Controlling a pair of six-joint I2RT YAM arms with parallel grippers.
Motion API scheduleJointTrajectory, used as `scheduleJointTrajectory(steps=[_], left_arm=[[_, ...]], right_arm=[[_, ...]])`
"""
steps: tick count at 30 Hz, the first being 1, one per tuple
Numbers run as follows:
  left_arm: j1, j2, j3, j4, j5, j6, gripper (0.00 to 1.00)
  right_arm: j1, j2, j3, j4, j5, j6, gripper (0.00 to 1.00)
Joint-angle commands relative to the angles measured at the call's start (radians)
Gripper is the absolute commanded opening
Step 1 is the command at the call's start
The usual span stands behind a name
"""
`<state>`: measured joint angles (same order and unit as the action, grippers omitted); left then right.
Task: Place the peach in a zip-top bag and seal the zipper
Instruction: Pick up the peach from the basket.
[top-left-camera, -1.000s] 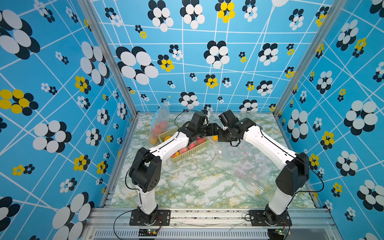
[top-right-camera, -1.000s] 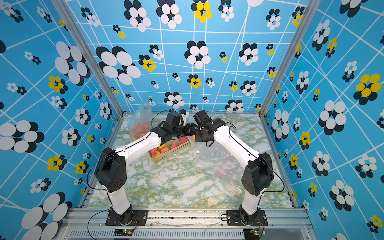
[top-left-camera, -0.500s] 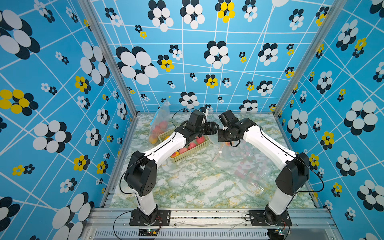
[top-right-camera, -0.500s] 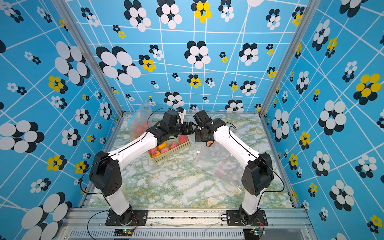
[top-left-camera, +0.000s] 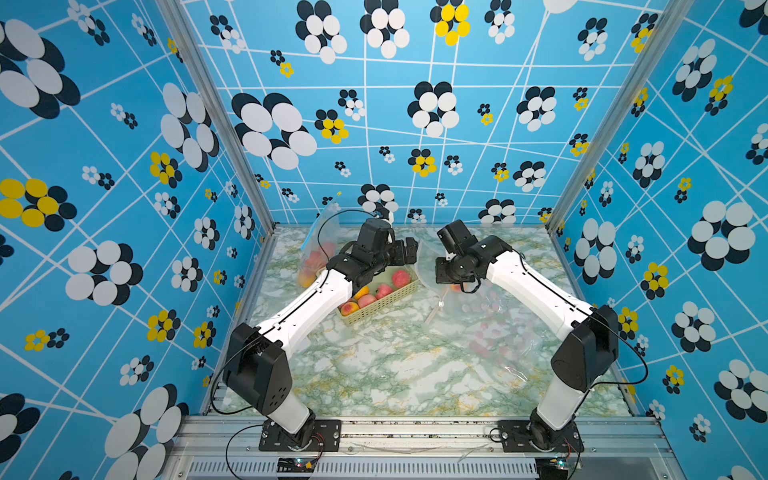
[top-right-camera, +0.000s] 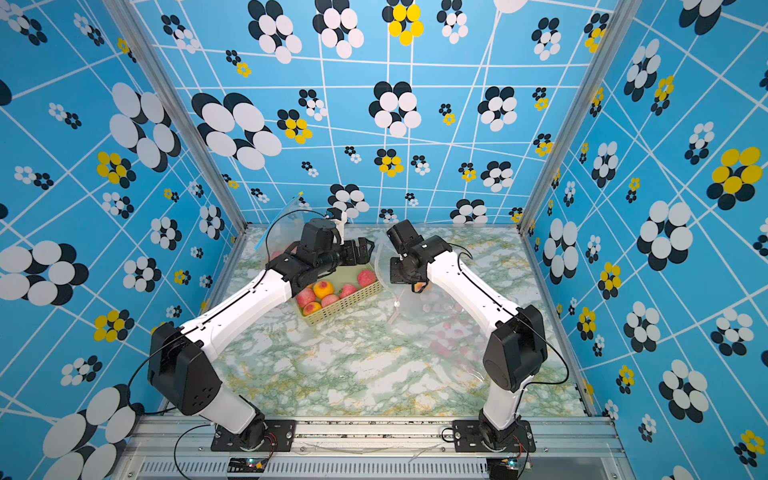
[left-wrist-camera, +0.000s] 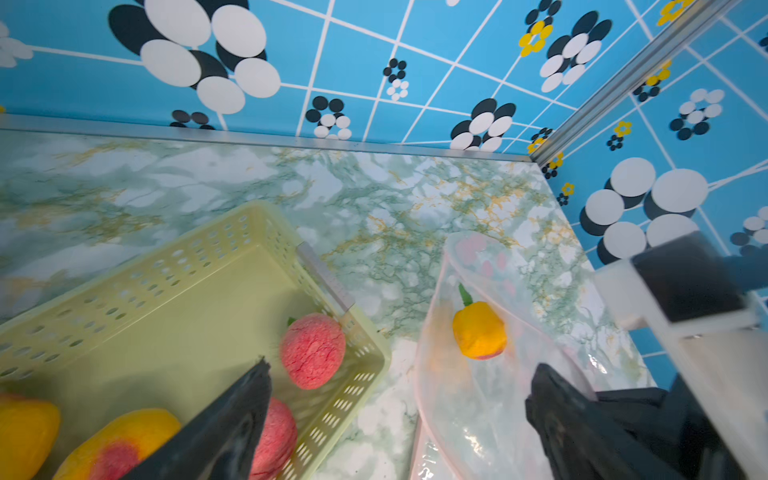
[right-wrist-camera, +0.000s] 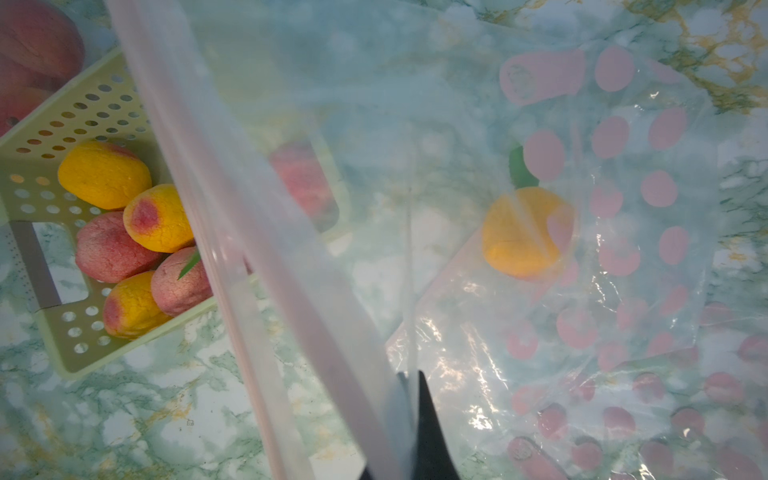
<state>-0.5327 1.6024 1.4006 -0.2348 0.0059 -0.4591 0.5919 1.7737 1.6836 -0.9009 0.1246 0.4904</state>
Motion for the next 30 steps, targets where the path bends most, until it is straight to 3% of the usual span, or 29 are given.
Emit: scheduleJointTrajectory(steps=[1, 8, 23, 30], left_arm=[[0.036, 0.046, -0.014, -0.092, -0.036, 0.029, 0.99], [0.075, 0.163, 0.044, -0.196, 0.016, 0.089, 1.00], [0.109, 0.446, 0.252, -0.330, 0.171, 0.170, 0.82], [0.112, 0.514, 0.311, -0.372, 0.226, 0.171, 0.81]], right_arm=[[0.003, -0.007, 0.014, -0.005, 0.007, 0.011, 0.00], [0.003, -0.005, 0.013, -0.003, 0.010, 0.013, 0.00], [0.003, -0.005, 0.000, 0.005, 0.009, 0.011, 0.00], [0.003, -0.015, -0.021, 0.026, -0.003, 0.001, 0.00]])
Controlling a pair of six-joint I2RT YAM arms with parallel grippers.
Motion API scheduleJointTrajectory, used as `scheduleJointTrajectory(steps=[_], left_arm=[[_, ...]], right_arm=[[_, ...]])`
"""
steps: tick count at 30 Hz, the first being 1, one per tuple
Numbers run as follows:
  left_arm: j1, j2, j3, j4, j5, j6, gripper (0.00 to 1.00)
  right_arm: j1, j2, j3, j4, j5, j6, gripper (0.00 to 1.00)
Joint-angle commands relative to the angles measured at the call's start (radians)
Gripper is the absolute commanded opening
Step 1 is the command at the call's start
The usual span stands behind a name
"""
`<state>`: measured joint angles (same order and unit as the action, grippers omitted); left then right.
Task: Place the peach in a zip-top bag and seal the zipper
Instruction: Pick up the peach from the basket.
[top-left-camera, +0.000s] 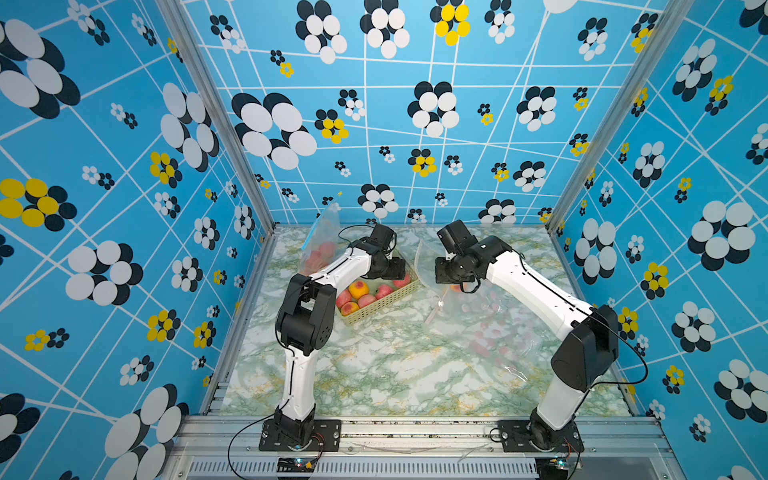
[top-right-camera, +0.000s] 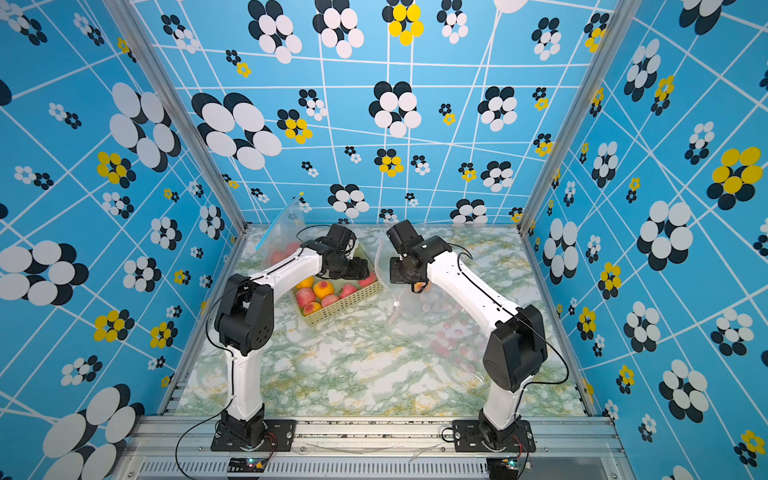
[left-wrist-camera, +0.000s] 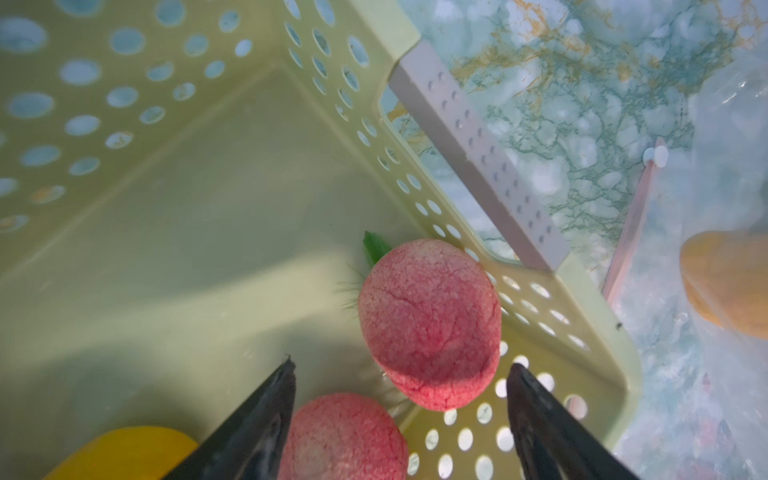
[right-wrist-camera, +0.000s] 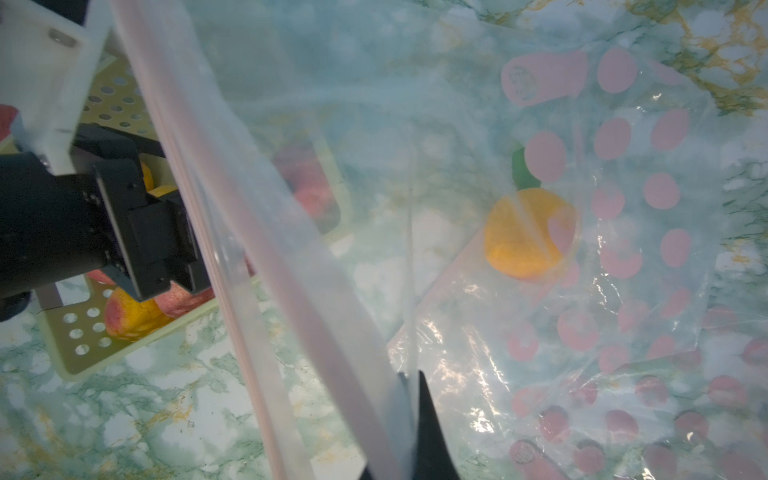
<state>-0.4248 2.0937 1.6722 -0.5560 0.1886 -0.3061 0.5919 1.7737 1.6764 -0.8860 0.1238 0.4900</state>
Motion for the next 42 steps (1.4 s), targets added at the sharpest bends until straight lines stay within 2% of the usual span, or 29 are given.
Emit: scheduleJointTrajectory(steps=[1, 30, 37, 42], left_arm=[[0.003, 0.028, 0.042, -0.056, 0.043, 0.019, 0.81], [0.021, 0.146, 0.114, -0.080, 0.008, 0.033, 0.80], [0.023, 0.186, 0.174, -0.093, -0.008, 0.036, 0.87], [0.023, 0.219, 0.230, -0.121, -0.023, 0.046, 0.84]], right_arm=[[0.003, -0.012, -0.012, 0.008, 0.000, 0.000, 0.00], [0.003, 0.015, -0.005, -0.004, 0.014, 0.002, 0.00], [0.003, 0.015, -0.003, -0.004, 0.013, 0.006, 0.00], [0.003, 0.015, -0.001, -0.009, 0.014, 0.006, 0.00]])
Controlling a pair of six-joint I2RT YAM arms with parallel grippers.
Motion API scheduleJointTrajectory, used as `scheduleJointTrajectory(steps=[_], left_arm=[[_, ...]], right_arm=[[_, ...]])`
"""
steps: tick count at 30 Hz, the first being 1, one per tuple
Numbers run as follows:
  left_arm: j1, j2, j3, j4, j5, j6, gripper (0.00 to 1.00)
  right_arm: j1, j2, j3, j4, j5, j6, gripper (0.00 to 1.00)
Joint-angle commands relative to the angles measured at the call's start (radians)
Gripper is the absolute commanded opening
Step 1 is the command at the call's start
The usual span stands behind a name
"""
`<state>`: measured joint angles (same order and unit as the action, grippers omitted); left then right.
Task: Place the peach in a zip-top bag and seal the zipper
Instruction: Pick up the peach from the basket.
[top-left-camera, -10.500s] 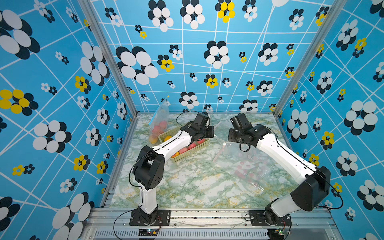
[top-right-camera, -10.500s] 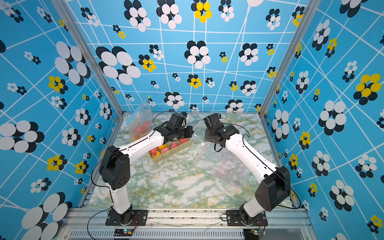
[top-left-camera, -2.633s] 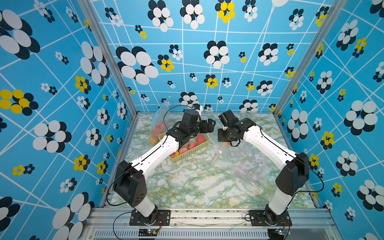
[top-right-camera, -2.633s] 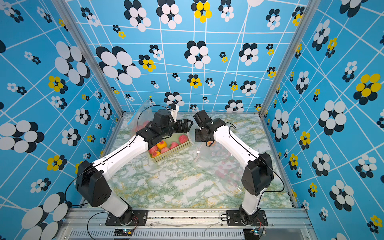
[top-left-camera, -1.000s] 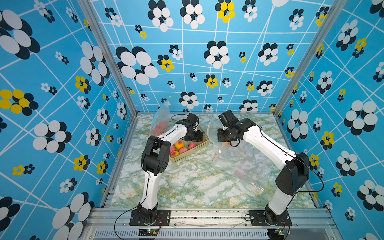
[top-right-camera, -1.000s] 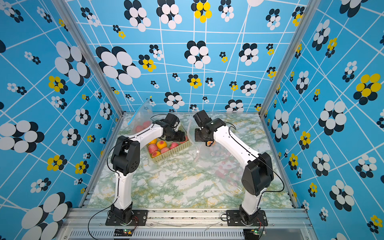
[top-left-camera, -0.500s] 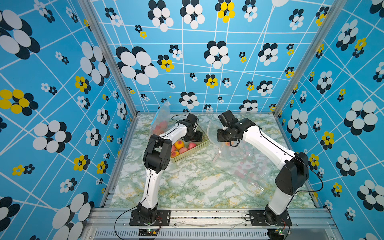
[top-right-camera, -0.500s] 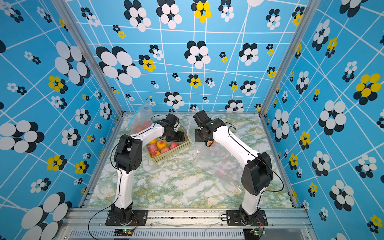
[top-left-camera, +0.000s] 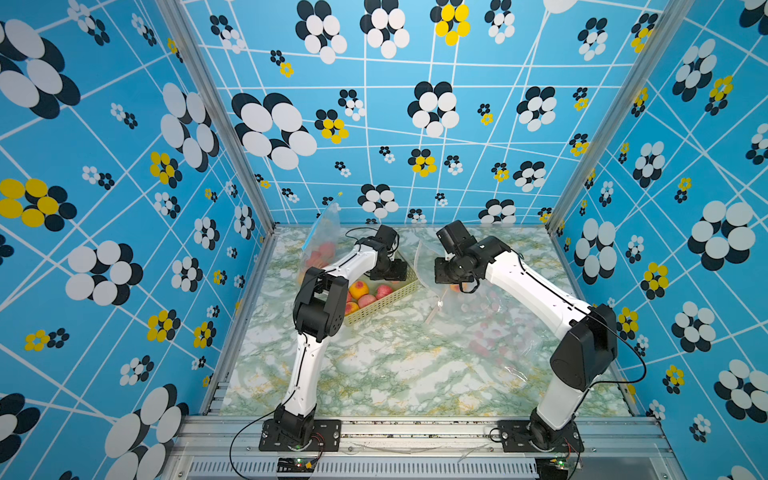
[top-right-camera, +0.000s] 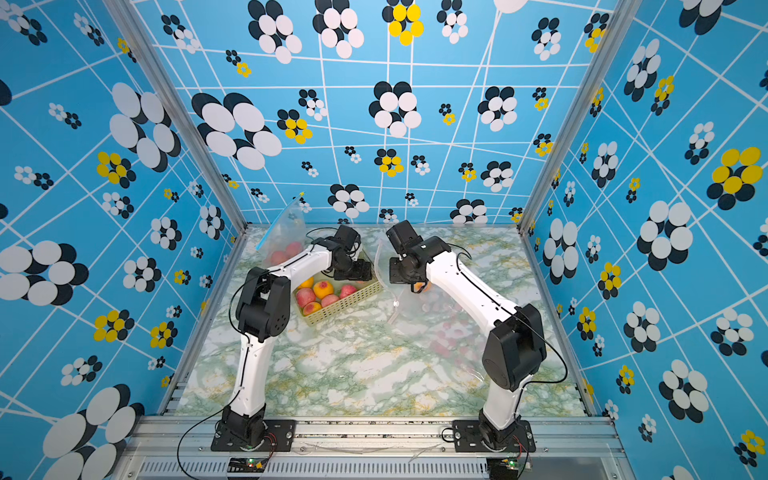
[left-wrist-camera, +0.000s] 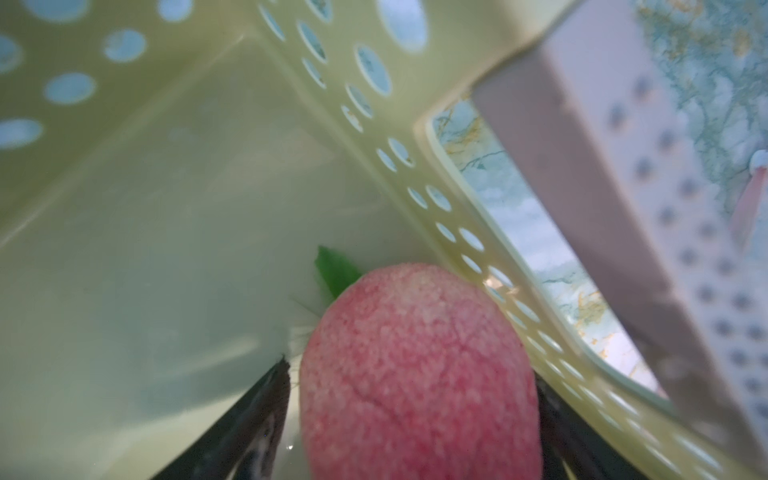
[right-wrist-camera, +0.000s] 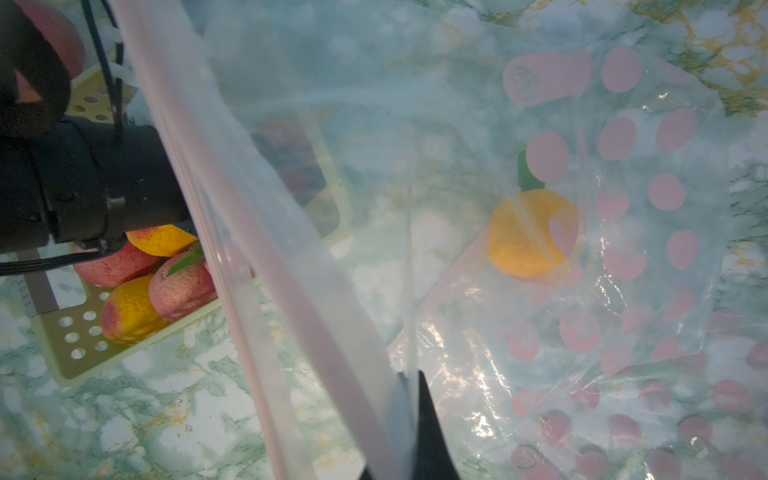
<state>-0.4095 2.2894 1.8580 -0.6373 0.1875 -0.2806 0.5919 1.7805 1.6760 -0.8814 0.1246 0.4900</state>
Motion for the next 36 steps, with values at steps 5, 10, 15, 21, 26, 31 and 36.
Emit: scheduleJointTrajectory(steps=[5, 10, 15, 21, 26, 31, 36], left_arm=[[0.009, 0.049, 0.086, -0.051, -0.030, 0.026, 0.80], [0.009, 0.070, 0.118, -0.060, -0.031, 0.027, 0.69], [0.008, 0.058, 0.110, -0.053, -0.027, 0.026, 0.59], [0.012, -0.029, 0.043, -0.006, -0.034, 0.019, 0.58], [0.020, -0.164, -0.074, 0.075, -0.020, -0.014, 0.57], [0.021, -0.330, -0.216, 0.151, -0.017, -0.041, 0.56], [0.021, -0.471, -0.320, 0.206, 0.004, -0.070, 0.56]], right_arm=[[0.003, 0.008, -0.005, -0.012, 0.012, 0.011, 0.00], [0.003, 0.008, -0.006, -0.011, 0.011, 0.014, 0.00], [0.003, 0.005, -0.007, -0.014, 0.013, 0.015, 0.00], [0.003, 0.007, -0.009, -0.013, 0.013, 0.018, 0.00], [0.003, 0.014, -0.001, -0.012, 0.008, 0.018, 0.00], [0.003, 0.017, 0.001, -0.007, 0.007, 0.018, 0.00], [0.003, 0.022, 0.000, 0.004, 0.000, 0.018, 0.00]])
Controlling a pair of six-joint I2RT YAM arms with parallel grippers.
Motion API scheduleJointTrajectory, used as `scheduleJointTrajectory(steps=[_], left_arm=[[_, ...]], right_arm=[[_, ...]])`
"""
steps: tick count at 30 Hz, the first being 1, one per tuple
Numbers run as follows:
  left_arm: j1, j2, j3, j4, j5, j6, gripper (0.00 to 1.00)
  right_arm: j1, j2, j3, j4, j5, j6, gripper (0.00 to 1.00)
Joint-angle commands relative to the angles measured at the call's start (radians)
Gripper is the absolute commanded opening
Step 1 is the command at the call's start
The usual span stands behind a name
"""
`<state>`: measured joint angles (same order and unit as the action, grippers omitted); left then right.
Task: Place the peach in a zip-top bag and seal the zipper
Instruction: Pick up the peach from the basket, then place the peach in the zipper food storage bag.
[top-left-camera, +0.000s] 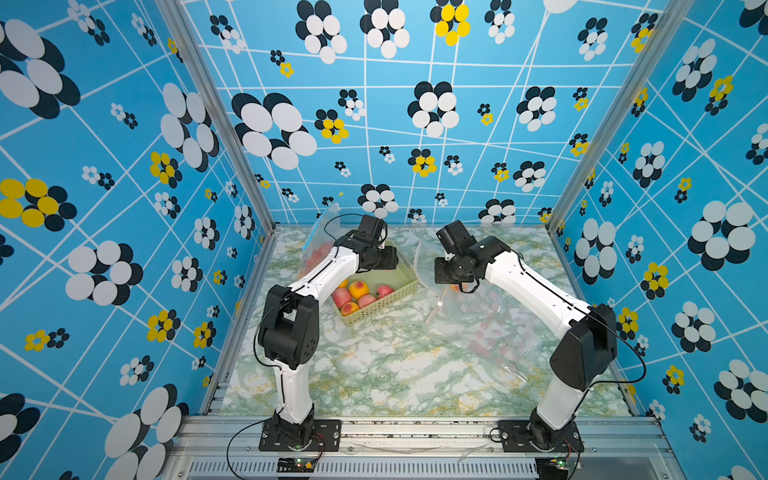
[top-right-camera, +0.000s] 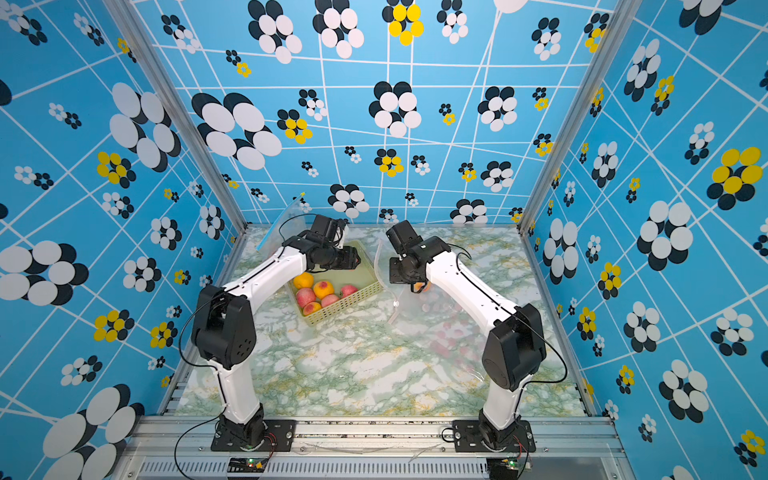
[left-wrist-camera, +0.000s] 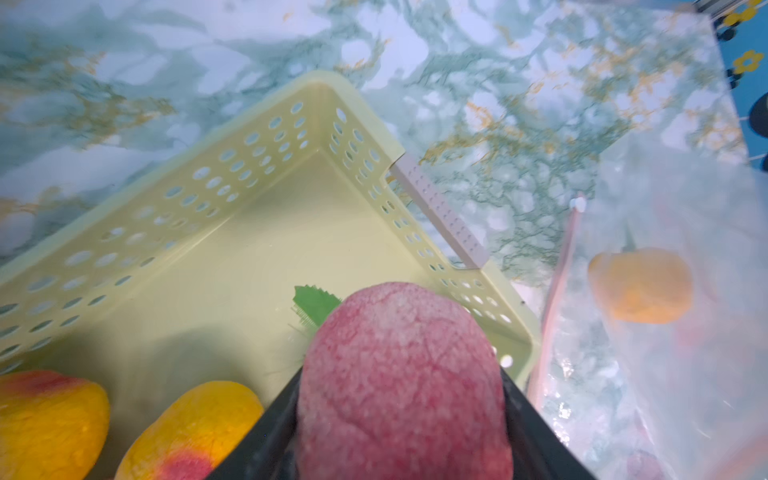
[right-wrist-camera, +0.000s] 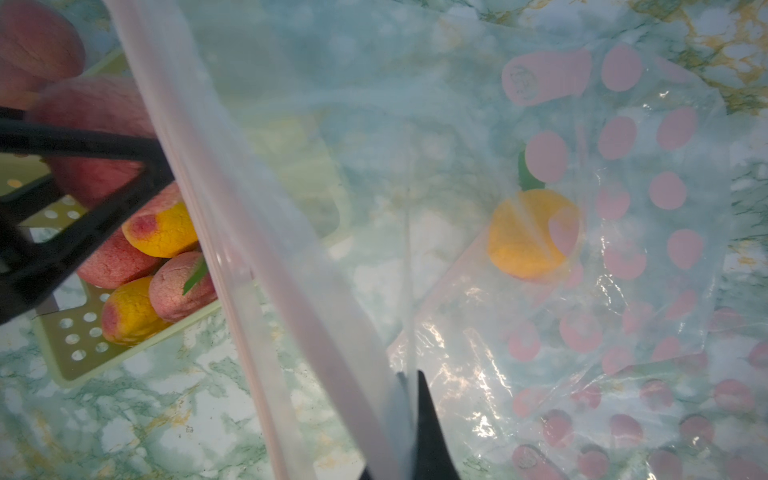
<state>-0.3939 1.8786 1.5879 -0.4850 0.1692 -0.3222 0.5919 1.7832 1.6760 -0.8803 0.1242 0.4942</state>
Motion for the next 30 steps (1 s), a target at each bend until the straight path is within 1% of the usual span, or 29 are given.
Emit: scheduleJointTrajectory(steps=[1, 7, 12, 15, 19, 24, 30], left_arm=[[0.004, -0.087, -0.067, 0.064, 0.033, -0.035, 0.56], [-0.013, -0.217, -0.142, 0.155, 0.114, -0.105, 0.56], [-0.053, -0.259, -0.154, 0.220, 0.161, -0.154, 0.56], [-0.086, -0.241, -0.140, 0.253, 0.176, -0.174, 0.56], [-0.124, -0.176, -0.097, 0.254, 0.189, -0.186, 0.56], [-0.165, -0.122, -0.076, 0.266, 0.194, -0.195, 0.56], [-0.192, -0.086, -0.075, 0.252, 0.159, -0.186, 0.57]], right_arm=[[0.003, 0.020, 0.001, 0.006, -0.001, 0.014, 0.00], [0.003, 0.023, -0.001, 0.022, -0.018, 0.021, 0.00], [0.003, 0.020, 0.001, 0.025, -0.026, 0.021, 0.00], [0.003, 0.016, 0.000, 0.030, -0.034, 0.024, 0.00], [0.003, 0.001, -0.007, 0.040, -0.048, 0.030, 0.00], [0.003, -0.018, -0.017, 0.040, -0.048, 0.032, 0.00], [0.003, -0.039, -0.030, 0.055, -0.058, 0.042, 0.00]])
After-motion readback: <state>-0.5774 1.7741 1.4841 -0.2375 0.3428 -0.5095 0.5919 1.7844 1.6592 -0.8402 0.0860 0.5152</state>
